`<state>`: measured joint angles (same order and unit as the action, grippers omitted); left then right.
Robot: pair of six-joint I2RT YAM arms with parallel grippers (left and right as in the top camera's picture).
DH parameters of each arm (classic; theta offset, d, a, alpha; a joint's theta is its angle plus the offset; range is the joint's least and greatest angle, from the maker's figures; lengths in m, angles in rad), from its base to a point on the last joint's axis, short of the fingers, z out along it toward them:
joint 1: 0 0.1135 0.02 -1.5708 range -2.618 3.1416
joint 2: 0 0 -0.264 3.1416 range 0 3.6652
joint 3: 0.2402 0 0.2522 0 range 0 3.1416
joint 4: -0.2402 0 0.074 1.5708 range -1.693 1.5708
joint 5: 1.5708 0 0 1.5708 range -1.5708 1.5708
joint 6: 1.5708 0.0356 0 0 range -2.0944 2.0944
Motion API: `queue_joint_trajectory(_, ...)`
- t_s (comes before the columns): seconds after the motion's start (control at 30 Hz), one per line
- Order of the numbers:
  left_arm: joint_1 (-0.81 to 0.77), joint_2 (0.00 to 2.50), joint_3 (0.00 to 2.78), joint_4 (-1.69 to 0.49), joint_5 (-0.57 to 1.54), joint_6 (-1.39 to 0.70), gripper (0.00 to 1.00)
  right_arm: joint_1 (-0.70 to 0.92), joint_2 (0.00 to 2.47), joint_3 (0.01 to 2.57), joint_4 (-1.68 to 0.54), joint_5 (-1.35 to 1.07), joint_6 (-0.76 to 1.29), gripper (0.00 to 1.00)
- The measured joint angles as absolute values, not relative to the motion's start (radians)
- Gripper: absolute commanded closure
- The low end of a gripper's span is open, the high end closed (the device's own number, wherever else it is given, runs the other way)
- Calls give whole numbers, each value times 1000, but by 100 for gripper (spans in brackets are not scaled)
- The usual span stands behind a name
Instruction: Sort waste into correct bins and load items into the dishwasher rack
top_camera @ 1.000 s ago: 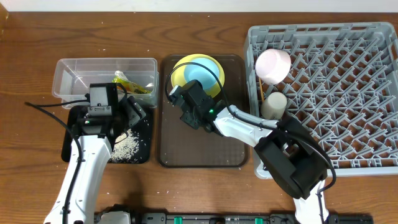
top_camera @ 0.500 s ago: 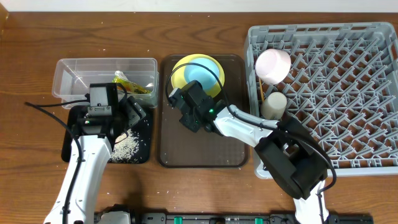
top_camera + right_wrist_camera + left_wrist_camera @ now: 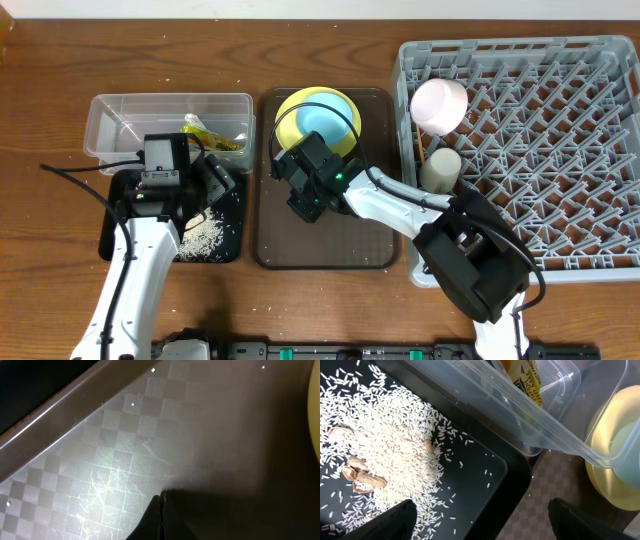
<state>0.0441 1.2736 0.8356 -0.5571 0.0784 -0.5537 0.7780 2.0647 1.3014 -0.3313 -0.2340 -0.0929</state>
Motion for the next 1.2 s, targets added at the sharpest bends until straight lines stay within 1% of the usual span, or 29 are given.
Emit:
queue_joint_trajectory(0.03, 44, 1274, 836, -557, 78, -553, 13, 778, 2063, 1301, -330, -231, -89, 92)
queue_joint_trajectory(0.13, 44, 1274, 836, -557, 78, -554, 13, 777, 2046, 1299, -309, -201, -84, 68)
queue_joint_trajectory(0.17, 44, 1274, 836, -557, 78, -554, 13, 776, 2040, 1299, -301, -189, -79, 62)
queue_joint_trajectory(0.23, 44, 1274, 836, -557, 78, -554, 13, 775, 2020, 1299, -280, -149, -82, 55)
queue_joint_trajectory(0.3, 44, 1274, 836, -557, 78, -554, 13, 771, 2004, 1299, -262, -110, -86, 54)
queue_joint_trajectory(0.47, 44, 1274, 836, -557, 78, -554, 13, 737, 1994, 1299, -257, -54, -88, 55)
queue_joint_trajectory(0.83, 44, 1274, 836, -557, 78, -554, 13, 687, 1994, 1299, -241, -27, -96, 55)
queue_joint_trajectory(1.2, 44, 1274, 836, -557, 78, -554, 13, 685, 2016, 1299, -215, -25, -104, 56)
